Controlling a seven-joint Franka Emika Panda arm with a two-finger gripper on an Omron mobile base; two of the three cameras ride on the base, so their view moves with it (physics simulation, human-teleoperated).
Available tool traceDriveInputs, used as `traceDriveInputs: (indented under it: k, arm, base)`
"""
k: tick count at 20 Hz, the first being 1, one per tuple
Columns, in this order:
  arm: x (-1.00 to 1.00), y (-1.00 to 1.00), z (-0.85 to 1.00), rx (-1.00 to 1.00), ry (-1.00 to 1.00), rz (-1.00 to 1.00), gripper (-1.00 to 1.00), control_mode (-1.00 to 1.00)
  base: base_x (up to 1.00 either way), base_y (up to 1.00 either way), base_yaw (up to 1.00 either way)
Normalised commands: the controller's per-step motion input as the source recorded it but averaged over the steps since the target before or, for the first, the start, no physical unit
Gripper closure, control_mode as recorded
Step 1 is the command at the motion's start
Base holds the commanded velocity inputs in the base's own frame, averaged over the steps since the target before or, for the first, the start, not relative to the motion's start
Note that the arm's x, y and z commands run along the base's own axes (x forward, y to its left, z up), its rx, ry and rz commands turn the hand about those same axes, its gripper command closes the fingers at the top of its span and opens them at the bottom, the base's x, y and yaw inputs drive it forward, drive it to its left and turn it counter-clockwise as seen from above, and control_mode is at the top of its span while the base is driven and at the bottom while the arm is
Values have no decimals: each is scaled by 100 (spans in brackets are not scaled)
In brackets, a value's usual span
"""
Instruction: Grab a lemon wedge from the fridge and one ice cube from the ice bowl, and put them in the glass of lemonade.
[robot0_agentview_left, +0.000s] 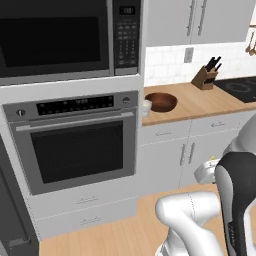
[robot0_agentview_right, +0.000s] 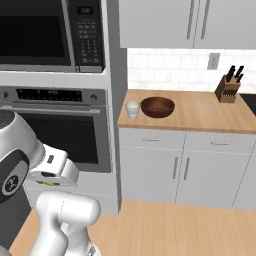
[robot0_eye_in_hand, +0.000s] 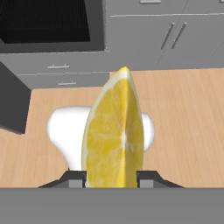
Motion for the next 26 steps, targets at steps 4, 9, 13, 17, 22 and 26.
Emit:
traceDriveInputs:
  k: [4,9,13,17,22,26]
  arm:
    - [0,0,0,0,0,0,100,100]
    - [0,0,0,0,0,0,100,100]
    - [0,0,0,0,0,0,100,100]
    - [0,0,0,0,0,0,100,100]
    - [0,0,0,0,0,0,100,100]
    - [0,0,0,0,0,0,100,100]
  base:
    - [37,-99,-1]
    - [58,-88,-23]
    - [61,-85,-42]
    - [65,-86,-51]
    - [77,-73,-46]
    - [97,-54,-18]
